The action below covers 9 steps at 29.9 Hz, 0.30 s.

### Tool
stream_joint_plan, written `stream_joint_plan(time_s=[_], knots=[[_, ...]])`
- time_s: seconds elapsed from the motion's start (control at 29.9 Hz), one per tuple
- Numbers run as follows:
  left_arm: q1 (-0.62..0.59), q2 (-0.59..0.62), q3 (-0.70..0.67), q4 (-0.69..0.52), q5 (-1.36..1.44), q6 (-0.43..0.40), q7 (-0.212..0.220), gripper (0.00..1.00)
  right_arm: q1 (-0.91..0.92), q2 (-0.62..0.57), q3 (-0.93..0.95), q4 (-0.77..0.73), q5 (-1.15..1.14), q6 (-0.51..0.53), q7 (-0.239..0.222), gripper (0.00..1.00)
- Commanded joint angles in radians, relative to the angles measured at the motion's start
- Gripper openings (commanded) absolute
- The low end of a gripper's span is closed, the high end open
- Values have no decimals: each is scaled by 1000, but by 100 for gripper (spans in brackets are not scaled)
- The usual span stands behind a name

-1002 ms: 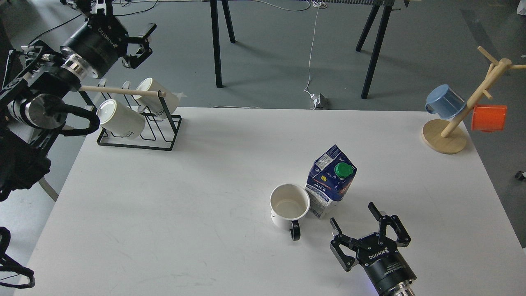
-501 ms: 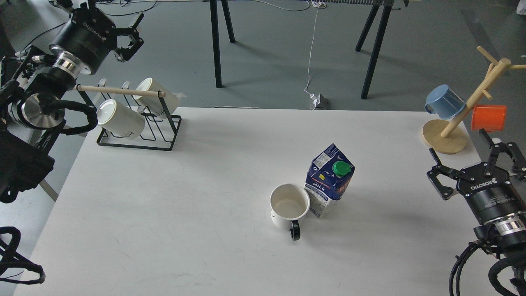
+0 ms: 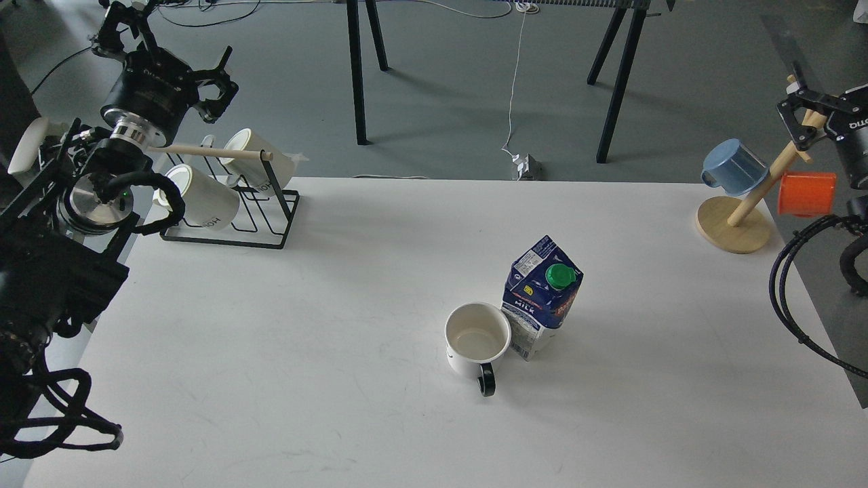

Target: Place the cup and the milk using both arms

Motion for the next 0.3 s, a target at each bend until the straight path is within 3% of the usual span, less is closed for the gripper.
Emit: stream_joint_plan(time_s=[0.0, 0.27], knots=[[-6, -13, -2, 9, -23, 0, -2, 100, 106, 41, -54, -137, 8, 0, -7, 99], [-14, -13, -5, 9, -29, 11, -3, 100, 127, 96, -69, -156, 7, 0, -1, 99]])
